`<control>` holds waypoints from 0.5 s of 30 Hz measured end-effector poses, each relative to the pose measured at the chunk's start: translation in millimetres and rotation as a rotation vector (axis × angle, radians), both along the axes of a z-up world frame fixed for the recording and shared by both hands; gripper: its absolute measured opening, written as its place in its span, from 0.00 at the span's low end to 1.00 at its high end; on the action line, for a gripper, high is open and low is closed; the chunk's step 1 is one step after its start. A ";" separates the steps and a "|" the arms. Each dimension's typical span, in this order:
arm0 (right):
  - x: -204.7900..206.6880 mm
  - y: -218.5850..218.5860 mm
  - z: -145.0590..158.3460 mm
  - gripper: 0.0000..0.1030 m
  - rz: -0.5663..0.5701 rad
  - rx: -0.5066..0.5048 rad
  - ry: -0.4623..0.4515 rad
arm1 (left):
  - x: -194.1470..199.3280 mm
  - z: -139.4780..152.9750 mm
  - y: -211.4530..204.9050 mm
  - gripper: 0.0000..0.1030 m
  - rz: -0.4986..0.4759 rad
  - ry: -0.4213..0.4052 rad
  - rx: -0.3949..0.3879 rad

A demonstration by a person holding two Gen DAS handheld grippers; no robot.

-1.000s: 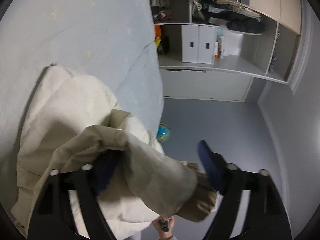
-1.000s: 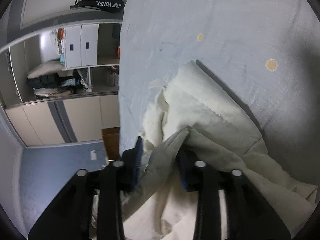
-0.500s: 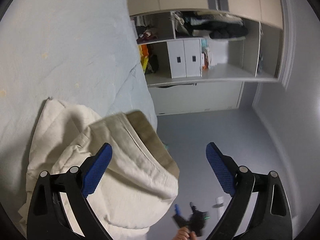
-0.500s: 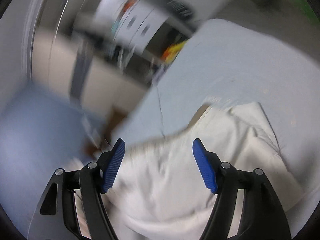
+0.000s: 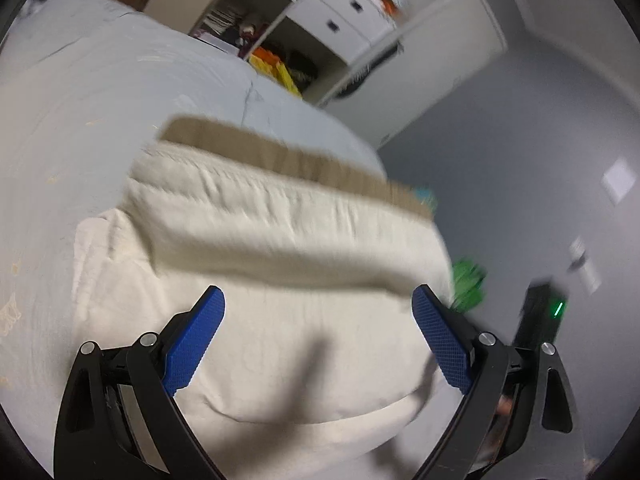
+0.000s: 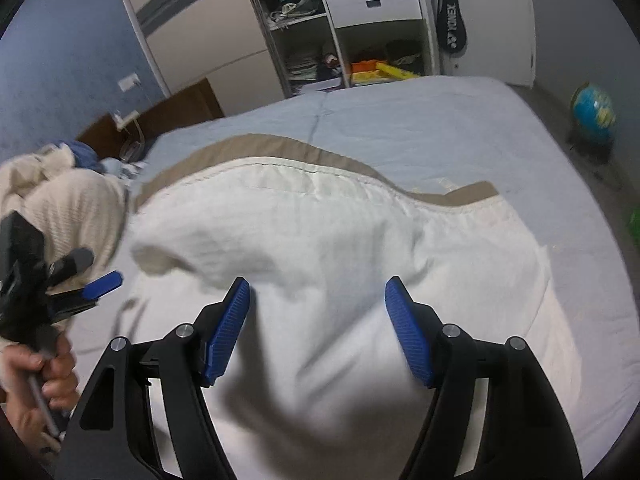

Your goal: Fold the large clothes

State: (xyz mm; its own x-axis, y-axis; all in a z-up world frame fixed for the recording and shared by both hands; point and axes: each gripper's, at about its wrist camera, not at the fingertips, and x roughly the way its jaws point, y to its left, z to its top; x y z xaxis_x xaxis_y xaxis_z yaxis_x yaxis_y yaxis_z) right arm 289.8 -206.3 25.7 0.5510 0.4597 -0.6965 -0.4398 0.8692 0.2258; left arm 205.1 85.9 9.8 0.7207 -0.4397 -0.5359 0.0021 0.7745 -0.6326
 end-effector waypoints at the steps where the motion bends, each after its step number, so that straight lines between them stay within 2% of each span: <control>1: 3.7 1.6 -0.6 0.65 -0.002 -0.011 -0.005 | 2.3 -3.3 -7.8 0.87 -0.009 0.011 0.034; 3: 12.7 9.1 -10.7 0.66 -0.002 -0.048 -0.014 | 8.6 -11.1 -26.0 0.85 -0.025 0.044 0.127; 5: 20.5 17.9 -21.3 0.68 -0.001 -0.089 -0.028 | 13.7 -20.5 -42.5 0.84 -0.022 0.076 0.254; 7: 23.4 24.3 -30.1 0.71 -0.001 -0.118 -0.040 | 16.8 -29.1 -48.5 0.84 -0.014 0.101 0.327; 11: 34.9 34.0 -50.2 0.76 -0.004 -0.156 -0.034 | 24.6 -46.3 -44.0 0.84 -0.002 0.162 0.366; 15: 44.4 46.1 -66.2 0.79 -0.002 -0.189 -0.022 | 29.5 -61.4 -39.1 0.84 0.007 0.215 0.361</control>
